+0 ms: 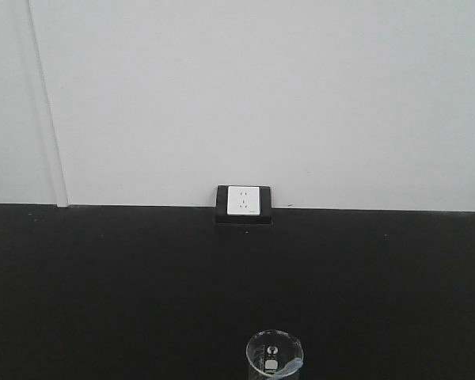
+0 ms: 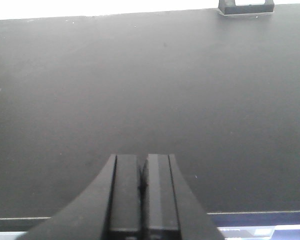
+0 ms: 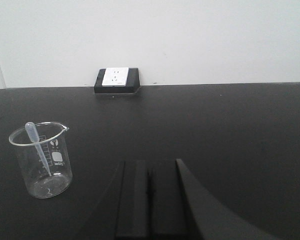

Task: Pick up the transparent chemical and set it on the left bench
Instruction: 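Reach the right gripper toward the dropper standing in the glass beaker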

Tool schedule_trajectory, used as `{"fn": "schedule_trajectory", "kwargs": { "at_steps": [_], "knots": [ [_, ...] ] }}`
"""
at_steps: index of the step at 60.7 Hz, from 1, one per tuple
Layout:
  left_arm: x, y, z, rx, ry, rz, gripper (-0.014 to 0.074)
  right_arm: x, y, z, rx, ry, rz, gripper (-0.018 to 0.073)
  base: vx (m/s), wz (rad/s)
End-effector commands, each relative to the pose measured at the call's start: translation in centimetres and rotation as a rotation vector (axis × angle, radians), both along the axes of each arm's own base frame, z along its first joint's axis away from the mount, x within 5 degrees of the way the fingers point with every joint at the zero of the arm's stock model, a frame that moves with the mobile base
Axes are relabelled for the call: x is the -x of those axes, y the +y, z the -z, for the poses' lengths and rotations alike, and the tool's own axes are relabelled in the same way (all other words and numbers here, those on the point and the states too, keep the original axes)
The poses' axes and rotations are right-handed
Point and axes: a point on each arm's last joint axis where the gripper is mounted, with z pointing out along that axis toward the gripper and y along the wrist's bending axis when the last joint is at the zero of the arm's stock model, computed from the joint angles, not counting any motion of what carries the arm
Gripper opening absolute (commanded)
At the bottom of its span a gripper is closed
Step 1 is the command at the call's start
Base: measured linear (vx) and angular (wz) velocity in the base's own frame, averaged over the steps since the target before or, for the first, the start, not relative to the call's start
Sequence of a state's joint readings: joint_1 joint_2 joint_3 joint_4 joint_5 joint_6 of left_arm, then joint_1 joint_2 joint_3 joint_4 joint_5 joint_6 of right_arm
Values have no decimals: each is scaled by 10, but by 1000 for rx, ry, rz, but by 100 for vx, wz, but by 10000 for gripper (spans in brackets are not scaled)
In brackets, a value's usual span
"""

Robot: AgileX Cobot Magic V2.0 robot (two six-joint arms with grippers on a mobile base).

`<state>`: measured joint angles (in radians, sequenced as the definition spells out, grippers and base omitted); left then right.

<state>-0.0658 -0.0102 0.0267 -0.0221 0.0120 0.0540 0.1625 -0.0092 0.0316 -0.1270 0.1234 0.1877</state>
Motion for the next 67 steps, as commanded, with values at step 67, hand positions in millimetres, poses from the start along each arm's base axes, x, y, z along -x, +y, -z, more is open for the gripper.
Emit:
{"fn": "schedule_trajectory", "kwargs": {
  "at_steps": [67],
  "knots": [
    [1,0,-3,14,-81,1,-3,-54,11,-153,2,-187,-19,-7,0,0]
  ]
}}
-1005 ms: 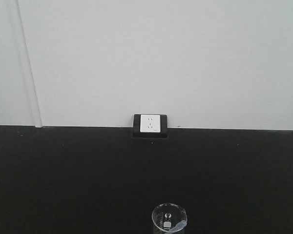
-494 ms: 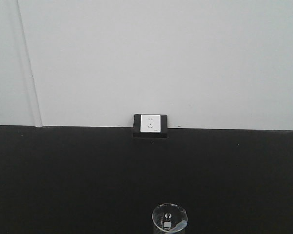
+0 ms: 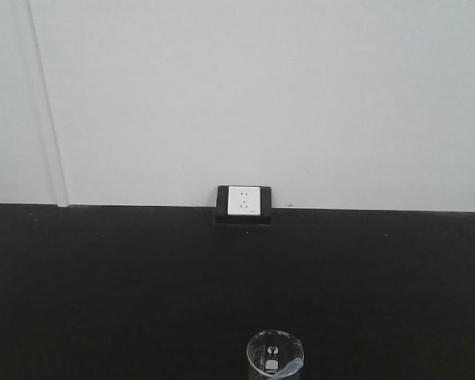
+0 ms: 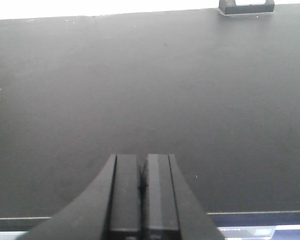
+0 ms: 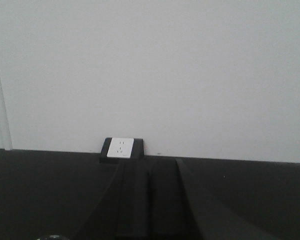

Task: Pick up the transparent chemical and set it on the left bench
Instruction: 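Reach the right gripper toward the dropper standing in the glass beaker, then close the right gripper on the transparent dropper's bulb inside the beaker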

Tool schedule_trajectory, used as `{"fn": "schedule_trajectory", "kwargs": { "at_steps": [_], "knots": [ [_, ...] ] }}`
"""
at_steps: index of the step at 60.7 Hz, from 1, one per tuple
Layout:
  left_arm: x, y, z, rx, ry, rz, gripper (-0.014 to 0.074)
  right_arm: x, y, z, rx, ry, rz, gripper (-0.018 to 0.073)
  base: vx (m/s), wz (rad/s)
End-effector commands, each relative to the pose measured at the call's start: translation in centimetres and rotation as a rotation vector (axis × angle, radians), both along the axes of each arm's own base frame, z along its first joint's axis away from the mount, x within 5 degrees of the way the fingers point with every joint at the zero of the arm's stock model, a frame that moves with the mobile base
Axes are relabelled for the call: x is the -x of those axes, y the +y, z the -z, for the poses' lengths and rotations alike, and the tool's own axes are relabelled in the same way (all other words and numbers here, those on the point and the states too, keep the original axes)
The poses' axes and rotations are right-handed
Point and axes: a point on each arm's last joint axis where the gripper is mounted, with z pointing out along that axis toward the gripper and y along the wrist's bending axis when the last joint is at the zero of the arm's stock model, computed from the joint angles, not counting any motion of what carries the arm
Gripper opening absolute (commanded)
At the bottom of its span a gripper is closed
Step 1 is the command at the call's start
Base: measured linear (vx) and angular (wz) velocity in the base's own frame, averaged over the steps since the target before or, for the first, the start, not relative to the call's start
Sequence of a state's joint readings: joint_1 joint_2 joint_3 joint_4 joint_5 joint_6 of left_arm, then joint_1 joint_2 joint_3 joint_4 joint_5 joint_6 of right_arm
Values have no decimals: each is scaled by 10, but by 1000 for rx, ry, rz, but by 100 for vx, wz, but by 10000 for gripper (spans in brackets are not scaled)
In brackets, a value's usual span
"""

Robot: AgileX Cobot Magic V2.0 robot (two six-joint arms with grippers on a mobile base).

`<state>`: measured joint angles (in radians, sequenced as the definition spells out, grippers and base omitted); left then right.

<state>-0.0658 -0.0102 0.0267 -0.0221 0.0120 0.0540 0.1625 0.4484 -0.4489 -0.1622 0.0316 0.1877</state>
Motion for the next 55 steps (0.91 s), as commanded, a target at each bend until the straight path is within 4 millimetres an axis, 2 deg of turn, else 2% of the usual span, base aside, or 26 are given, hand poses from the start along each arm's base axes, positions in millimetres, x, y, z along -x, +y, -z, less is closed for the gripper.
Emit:
{"fn": "schedule_trajectory", "kwargs": {
  "at_steps": [1,9,17,22,36,43,55],
  "knots": [
    [1,0,-3,14,-81,1,-3,-13,3,-15,-21,-62,-11,-7,0,0],
    [1,0,-3,14,-81,1,-3,-24,5,-10,-37,-21,-13,7,0,0],
    [1,0,-3,14,-81,1,-3,-29,6,-7,-18,-5,-14,71,0,0],
    [1,0,-3,14,-81,1,-3,-32,7,-7,0,-18,-18,157,0,0],
    [1,0,-3,14,-81,1,-3,-38,10,-12,-1,-92,-38,487,0,0],
    [1,0,-3,14,-81,1,-3,-44,11,-12,-28,-99,-48,585,0,0],
    [1,0,-3,14,-81,1,-3,-68,24,-3,-17,-106,-126,587,0,0]
  ]
}}
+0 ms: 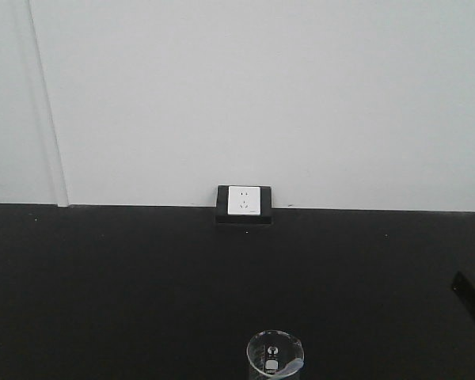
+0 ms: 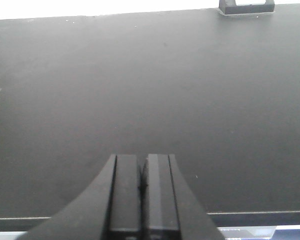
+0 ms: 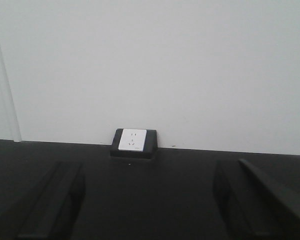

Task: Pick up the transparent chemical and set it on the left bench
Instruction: 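Close the right gripper on the transparent dropper's bulb inside the beaker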

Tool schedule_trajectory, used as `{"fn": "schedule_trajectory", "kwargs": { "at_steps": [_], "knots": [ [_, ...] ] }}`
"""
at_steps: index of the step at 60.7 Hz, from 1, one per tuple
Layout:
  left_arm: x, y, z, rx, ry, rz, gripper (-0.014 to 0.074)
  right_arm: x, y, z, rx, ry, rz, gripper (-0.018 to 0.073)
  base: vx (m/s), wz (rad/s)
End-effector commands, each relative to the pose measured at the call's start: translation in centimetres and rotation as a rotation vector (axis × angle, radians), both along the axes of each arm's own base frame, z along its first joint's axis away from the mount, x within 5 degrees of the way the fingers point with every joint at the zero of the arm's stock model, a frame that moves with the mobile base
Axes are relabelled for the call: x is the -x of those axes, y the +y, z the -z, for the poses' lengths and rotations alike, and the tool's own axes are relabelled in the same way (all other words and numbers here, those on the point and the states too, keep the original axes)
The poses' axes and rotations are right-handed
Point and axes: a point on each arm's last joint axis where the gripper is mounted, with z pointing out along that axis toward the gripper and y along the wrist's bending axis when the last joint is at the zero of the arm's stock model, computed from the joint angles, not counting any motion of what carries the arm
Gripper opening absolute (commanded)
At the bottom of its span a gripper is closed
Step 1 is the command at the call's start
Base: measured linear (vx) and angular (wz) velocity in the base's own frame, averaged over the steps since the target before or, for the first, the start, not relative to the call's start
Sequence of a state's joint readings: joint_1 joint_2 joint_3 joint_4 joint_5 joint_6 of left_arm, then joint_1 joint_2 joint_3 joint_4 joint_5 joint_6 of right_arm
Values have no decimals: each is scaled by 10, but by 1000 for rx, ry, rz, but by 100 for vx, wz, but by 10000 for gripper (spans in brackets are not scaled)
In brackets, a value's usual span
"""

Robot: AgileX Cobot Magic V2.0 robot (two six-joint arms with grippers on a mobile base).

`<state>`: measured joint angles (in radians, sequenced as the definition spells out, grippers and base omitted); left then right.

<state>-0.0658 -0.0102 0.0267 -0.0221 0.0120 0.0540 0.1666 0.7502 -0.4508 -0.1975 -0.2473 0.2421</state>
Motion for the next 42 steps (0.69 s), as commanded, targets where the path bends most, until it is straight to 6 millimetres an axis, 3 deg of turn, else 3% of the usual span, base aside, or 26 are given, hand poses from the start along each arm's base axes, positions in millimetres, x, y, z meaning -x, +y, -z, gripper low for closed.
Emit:
{"fn": "schedule_trajectory", "kwargs": {
  "at_steps": [1,10,19,30,42],
  "knots": [
    [1,0,-3,14,-81,1,-3,-12,12,-17,0,-148,-84,584,0,0],
    [1,0,-3,14,-81,1,-3,-32,41,-1,28,-153,-264,560,0,0],
    [1,0,-3,14,-81,1,-3,-55,63,29,26,-73,-358,552,0,0],
    [1,0,-3,14,-81,1,-3,-79,79,65,-7,-44,-446,552,0,0],
    [1,0,-3,14,-81,1,-3,-91,91,96,-29,-36,-529,552,0,0]
  ]
}}
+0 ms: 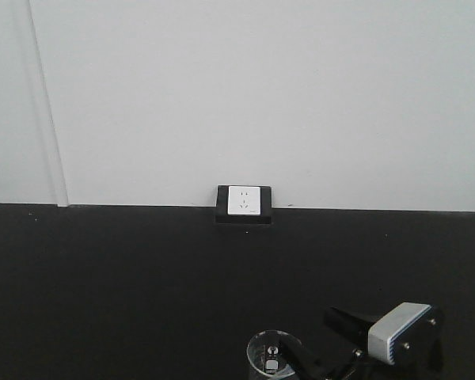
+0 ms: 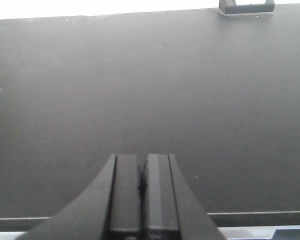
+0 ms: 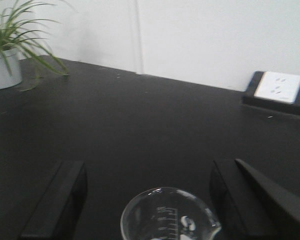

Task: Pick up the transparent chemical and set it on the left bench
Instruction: 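Close the right gripper on the transparent dropper's bulb inside the beaker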

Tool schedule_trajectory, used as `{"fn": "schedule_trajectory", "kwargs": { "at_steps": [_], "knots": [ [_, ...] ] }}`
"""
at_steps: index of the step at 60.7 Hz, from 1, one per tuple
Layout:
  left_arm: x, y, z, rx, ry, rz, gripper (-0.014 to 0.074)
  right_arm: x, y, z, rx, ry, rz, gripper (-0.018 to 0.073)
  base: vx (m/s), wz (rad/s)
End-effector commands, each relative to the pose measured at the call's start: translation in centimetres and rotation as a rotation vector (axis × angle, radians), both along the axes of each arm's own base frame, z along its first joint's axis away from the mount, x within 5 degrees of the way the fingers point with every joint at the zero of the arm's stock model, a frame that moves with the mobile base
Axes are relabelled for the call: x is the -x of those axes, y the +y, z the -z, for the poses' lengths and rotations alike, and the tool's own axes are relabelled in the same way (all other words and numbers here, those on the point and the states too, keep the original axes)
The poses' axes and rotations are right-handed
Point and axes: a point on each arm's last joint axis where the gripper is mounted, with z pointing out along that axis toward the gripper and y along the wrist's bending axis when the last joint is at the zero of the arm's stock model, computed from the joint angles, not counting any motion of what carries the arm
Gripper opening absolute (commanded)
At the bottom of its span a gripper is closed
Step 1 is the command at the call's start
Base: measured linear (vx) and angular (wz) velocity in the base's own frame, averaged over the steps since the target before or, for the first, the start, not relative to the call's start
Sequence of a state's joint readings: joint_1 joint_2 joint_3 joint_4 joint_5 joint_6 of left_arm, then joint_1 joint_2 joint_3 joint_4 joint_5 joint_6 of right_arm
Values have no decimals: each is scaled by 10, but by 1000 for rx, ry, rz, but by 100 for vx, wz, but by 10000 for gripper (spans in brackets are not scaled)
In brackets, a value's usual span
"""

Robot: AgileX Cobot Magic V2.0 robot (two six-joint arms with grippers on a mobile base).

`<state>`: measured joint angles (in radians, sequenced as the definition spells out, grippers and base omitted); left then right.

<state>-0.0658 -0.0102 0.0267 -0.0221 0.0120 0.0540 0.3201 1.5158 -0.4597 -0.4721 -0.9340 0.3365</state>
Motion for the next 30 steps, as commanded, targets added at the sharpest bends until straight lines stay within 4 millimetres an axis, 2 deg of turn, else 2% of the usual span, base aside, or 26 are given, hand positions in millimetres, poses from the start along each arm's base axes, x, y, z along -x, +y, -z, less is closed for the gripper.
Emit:
{"fn": "schedule_trajectory", "kwargs": {
  "at_steps": [1,9,30],
  "knots": [
    [1,0,-3,14,-81,1,-3,-6,6,-12,-92,-132,-49,552,0,0],
    [1,0,-3,14,-81,1,-3,-11,9,4,-90,-124,-64,552,0,0],
    [1,0,-3,14,-81,1,-3,-14,11,17,-10,-163,-70,552,0,0]
  ]
}}
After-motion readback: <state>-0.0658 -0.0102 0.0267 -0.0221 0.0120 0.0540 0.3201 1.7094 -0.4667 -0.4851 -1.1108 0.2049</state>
